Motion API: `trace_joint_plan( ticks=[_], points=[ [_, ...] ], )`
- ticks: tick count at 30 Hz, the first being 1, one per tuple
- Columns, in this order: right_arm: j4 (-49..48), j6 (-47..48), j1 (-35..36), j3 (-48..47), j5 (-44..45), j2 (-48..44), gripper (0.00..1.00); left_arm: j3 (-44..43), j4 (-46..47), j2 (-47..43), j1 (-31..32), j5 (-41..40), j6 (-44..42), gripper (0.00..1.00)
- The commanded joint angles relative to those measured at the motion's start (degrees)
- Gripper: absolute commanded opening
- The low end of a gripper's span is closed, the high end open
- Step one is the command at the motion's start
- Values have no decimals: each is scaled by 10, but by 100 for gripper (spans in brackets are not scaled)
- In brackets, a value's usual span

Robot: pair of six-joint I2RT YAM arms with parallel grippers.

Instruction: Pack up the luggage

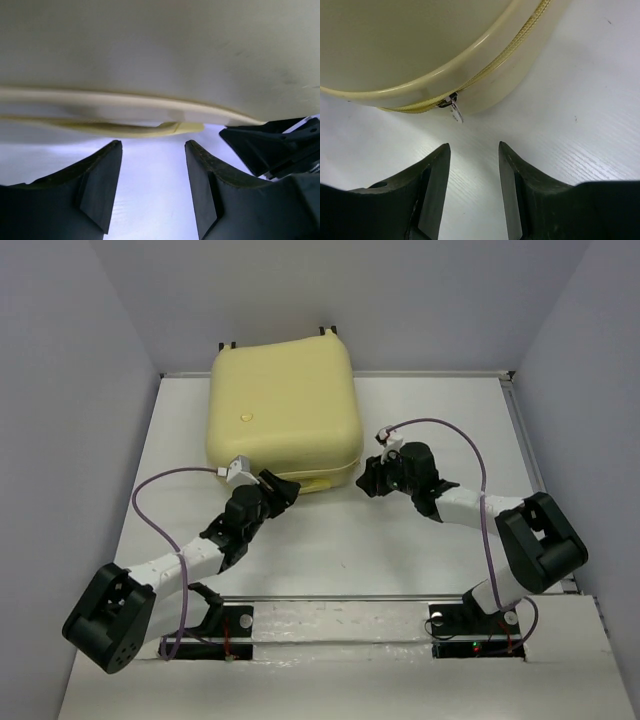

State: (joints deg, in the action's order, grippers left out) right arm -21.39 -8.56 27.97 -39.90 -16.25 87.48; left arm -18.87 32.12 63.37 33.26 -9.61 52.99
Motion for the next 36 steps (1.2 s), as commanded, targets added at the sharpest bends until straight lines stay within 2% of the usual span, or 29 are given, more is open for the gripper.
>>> trace_joint_plan(
  ticks=[1, 7, 10, 11, 14, 19, 22, 23, 26, 36],
  points=[
    [0, 42, -3, -39, 3, 14, 50, 38, -36, -30, -6, 2, 16, 64],
    [-41, 76, -3, -30, 13, 16, 51, 59, -43, -31, -6, 4, 25, 67],
    [-75, 78, -8, -20, -11, 12, 52, 59, -38, -27, -7, -6, 31, 70],
    [-88, 93, -8, -21, -20, 14, 53, 56, -25, -25, -7, -6, 33, 75],
    [-133, 99, -13, -19, -60, 27, 53, 39, -3, 1, -7, -10, 36, 80],
    [-180, 87, -13, -25, -91, 47, 52, 20, 37, 32, -7, -6, 38, 81],
    [-209, 60, -13, -28, -100, 59, 40, 8, 54, 55, -7, -15, 40, 81],
    [-222, 56, -13, -27, -106, 62, 29, 4, 64, 60, -7, -16, 41, 80],
    [-241, 37, -13, -19, -97, 62, 9, 8, 107, 76, -7, -19, 49, 78],
    [-266, -3, -13, 44, -73, 12, 7, 19, 167, 107, -7, -49, 93, 82]
  ],
)
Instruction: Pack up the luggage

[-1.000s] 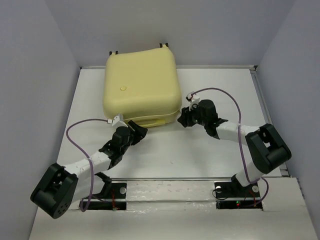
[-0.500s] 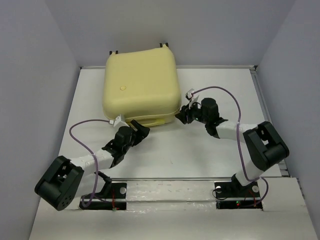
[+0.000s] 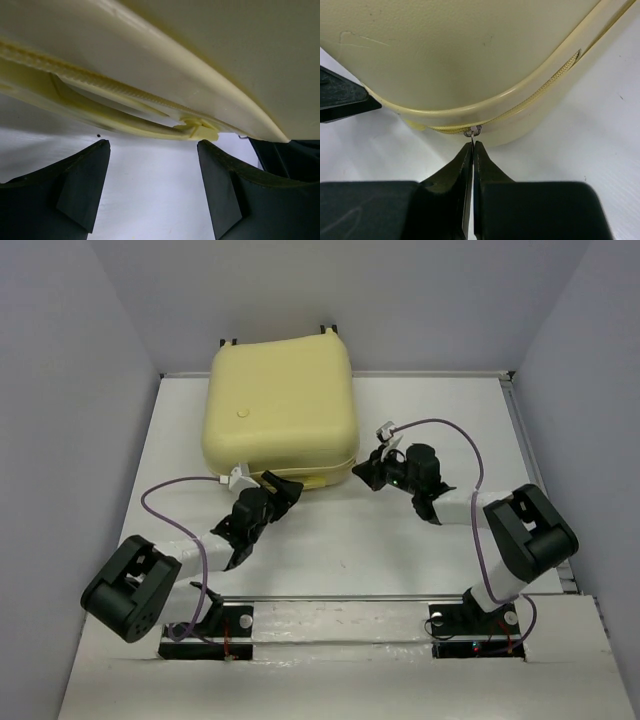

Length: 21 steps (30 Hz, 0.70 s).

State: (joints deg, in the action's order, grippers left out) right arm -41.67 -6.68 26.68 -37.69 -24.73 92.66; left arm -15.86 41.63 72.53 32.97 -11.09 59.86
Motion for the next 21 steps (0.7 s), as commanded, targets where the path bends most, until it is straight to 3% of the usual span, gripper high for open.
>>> trace_joint_plan(
  ticks=[1, 5, 9, 10, 11, 13, 16, 21],
  points=[
    [-65, -25, 0, 28, 13, -45, 7, -14, 78, 29, -5, -36, 29, 81],
    [-66, -40, 0, 50, 7, -64, 7, -21, 95, 62, -6, -58, 64, 73],
    [-57, -40, 5, 55, 12, -67, 7, -15, 140, 88, -6, -73, 102, 58],
    [-58, -41, 5, 54, 11, -67, 7, -15, 145, 91, -6, -75, 106, 50],
    [-59, -44, 10, 54, 12, -65, 7, -18, 153, 94, -6, -79, 109, 29],
    [-60, -48, 22, 53, 12, -61, 7, -25, 155, 103, -7, -78, 106, 9],
    [-47, -60, 71, 45, 22, -51, 7, -45, 163, 123, -6, -56, 93, 6],
    [-34, -103, 221, 16, 61, -27, 7, -68, 182, 161, 5, -32, 68, 6]
  ],
)
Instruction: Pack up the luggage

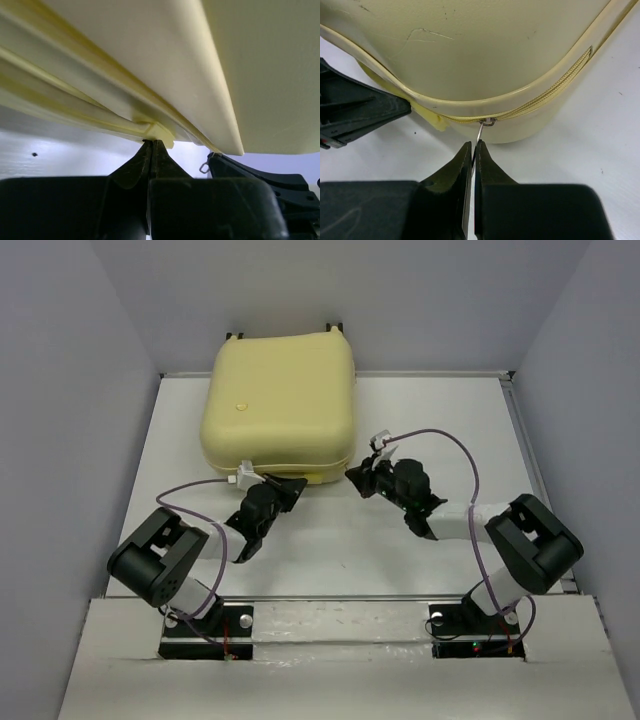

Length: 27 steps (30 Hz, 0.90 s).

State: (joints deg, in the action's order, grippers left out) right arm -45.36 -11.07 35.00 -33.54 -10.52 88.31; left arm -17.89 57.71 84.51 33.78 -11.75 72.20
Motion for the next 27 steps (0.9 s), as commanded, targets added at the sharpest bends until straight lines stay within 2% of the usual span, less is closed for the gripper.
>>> trace_joint_plan(
  ticks=[1, 4, 7, 11, 15, 18, 21, 22, 25, 26, 27],
  points=[
    [3, -65, 186, -29, -78, 15, 7, -50, 22, 43, -1, -21, -59, 6],
    [24, -72, 239, -38, -48, -2, 7, -49, 22, 39, 0, -13, -65, 6],
    [35, -84, 246, -10, 6, -27, 7, -38, 21, 24, 0, -20, -66, 6],
    [105, -86, 220, -9, 66, -34, 7, -25, 22, 18, 0, -13, -66, 6],
    [127, -95, 178, 18, 74, -63, 7, 14, 16, -28, -3, -13, -80, 6],
    [156, -97, 153, 48, 75, -93, 7, 45, -27, -70, -10, -7, -98, 6],
    [205, -90, 153, 63, 81, -133, 7, 71, -94, -139, -26, -4, -118, 36],
    [224, -97, 153, 70, 86, -151, 7, 87, -123, -181, -34, -9, -124, 52],
    [227, -109, 153, 82, 89, -168, 8, 109, -177, -265, -51, -27, -122, 69],
    [227, -111, 153, 78, 85, -167, 21, 112, -194, -282, -56, -31, -119, 73],
    [227, -113, 153, 73, 82, -165, 29, 111, -207, -296, -64, -30, -120, 73]
  ],
)
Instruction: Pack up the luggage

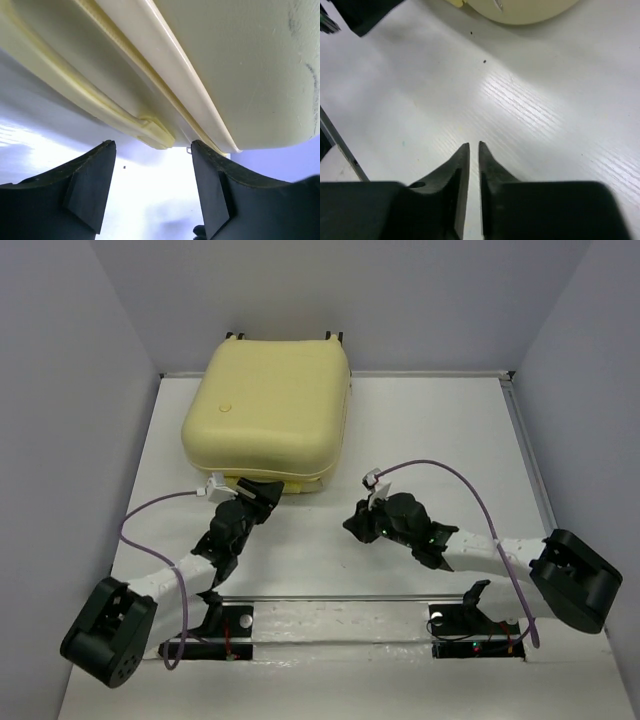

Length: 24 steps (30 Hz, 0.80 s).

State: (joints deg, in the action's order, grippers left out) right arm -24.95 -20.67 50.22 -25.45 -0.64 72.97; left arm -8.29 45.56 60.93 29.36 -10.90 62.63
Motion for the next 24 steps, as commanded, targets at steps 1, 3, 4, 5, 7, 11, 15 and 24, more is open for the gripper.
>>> trace_joint_plan(
  ticks=[1, 3, 4, 5, 7, 11, 15, 24],
  points=[
    [22, -18, 1, -14, -21, -7, 40, 17, -93, -80, -27, -37, -25, 73],
    [13, -10, 1, -32, -27, 0, 57, 14, -108, -89, -54, -26, -34, 73],
    [7, -4, 1, -53, -28, 11, 60, 13, -114, -88, -67, -19, -37, 73],
    [-17, 13, 1, -64, -28, 22, 64, 12, -114, -83, -78, 0, -41, 72],
    [-33, 29, 1, -112, -33, 70, 65, 4, -109, -52, -114, 31, -46, 72],
    [-67, 52, -11, -191, -13, 155, 65, -31, -73, 29, -158, 89, -56, 71],
    [-91, 48, -18, -229, 24, 203, 63, -42, -21, 94, -169, 106, -45, 71],
    [-106, 29, -18, -247, 117, 252, 51, -52, 95, 183, -169, 134, -18, 56]
  ],
)
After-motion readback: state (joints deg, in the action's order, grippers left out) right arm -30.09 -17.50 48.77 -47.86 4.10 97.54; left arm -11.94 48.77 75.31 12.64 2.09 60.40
